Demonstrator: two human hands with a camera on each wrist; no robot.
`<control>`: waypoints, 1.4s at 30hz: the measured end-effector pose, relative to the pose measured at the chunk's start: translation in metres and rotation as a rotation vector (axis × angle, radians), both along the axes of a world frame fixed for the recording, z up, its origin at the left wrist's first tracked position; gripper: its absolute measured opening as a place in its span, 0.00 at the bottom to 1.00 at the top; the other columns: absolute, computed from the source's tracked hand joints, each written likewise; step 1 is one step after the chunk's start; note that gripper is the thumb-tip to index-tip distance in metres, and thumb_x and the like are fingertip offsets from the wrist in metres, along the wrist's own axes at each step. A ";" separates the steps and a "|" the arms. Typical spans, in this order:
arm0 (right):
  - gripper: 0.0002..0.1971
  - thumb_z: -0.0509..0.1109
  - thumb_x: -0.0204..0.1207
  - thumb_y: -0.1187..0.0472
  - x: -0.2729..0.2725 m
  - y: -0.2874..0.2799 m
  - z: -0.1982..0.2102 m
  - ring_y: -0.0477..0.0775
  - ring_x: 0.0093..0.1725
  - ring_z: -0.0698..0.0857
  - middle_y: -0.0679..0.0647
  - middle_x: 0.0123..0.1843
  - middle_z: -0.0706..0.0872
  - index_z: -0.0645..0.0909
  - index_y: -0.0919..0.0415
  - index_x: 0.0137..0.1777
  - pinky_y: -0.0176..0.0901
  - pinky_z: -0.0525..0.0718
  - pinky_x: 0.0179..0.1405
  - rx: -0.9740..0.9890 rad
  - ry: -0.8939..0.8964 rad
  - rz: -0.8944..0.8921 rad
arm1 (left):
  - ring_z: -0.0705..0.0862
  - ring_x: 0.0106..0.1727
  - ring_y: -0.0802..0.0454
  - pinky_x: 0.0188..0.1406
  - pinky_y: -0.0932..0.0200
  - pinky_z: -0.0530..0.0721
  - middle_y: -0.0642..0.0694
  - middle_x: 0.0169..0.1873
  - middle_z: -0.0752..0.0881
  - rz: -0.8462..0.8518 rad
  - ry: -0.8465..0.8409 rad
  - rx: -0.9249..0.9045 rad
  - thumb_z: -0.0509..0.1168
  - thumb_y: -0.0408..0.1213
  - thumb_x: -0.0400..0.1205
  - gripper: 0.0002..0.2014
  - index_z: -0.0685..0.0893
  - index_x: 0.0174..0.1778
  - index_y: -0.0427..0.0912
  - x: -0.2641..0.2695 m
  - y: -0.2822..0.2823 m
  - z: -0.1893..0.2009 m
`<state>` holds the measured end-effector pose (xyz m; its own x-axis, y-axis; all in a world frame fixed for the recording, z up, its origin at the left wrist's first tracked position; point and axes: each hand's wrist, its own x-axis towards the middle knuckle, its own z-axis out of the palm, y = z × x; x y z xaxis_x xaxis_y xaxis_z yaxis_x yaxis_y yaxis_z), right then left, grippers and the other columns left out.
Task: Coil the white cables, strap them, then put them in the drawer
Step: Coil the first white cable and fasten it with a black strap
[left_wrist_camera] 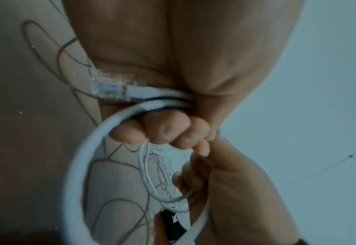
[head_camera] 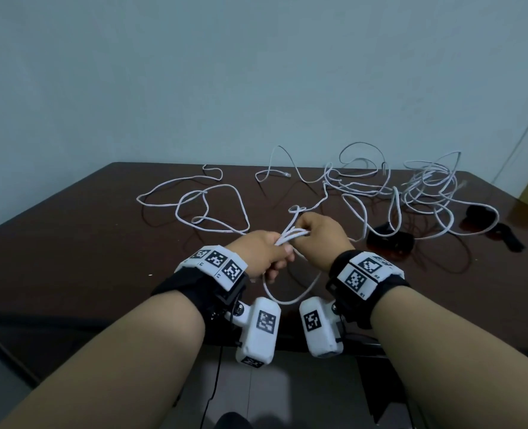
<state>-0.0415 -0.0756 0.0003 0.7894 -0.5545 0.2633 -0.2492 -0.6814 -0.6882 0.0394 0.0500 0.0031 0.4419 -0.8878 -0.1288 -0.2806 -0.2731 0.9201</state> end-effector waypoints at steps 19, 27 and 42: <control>0.15 0.74 0.71 0.67 -0.010 -0.021 -0.009 0.52 0.49 0.85 0.56 0.45 0.89 0.79 0.49 0.29 0.45 0.77 0.63 0.303 0.069 0.227 | 0.54 0.13 0.60 0.17 0.67 0.55 0.55 0.14 0.62 0.062 0.767 -0.522 0.47 0.46 0.86 0.19 0.71 0.33 0.42 0.013 0.017 0.036; 0.14 0.70 0.73 0.51 -0.012 -0.038 -0.028 0.57 0.41 0.82 0.53 0.34 0.81 0.75 0.57 0.30 0.45 0.81 0.48 -0.043 0.402 0.066 | 0.55 0.11 0.60 0.13 0.72 0.60 0.55 0.13 0.61 0.302 0.749 -0.723 0.47 0.48 0.88 0.20 0.69 0.31 0.46 0.032 0.020 0.066; 0.17 0.63 0.81 0.54 -0.014 0.007 0.011 0.44 0.36 0.76 0.46 0.33 0.77 0.75 0.49 0.28 0.41 0.74 0.45 -0.098 0.486 0.399 | 0.66 0.20 0.53 0.20 0.62 0.74 0.46 0.26 0.71 1.021 0.506 -0.689 0.45 0.41 0.89 0.13 0.71 0.45 0.40 0.042 0.007 0.047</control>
<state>-0.0553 -0.0683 0.0115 0.9724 -0.1845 -0.1431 -0.2316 -0.8402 -0.4903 0.0814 0.0571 0.0501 0.9810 -0.1384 -0.1361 0.1815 0.4052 0.8960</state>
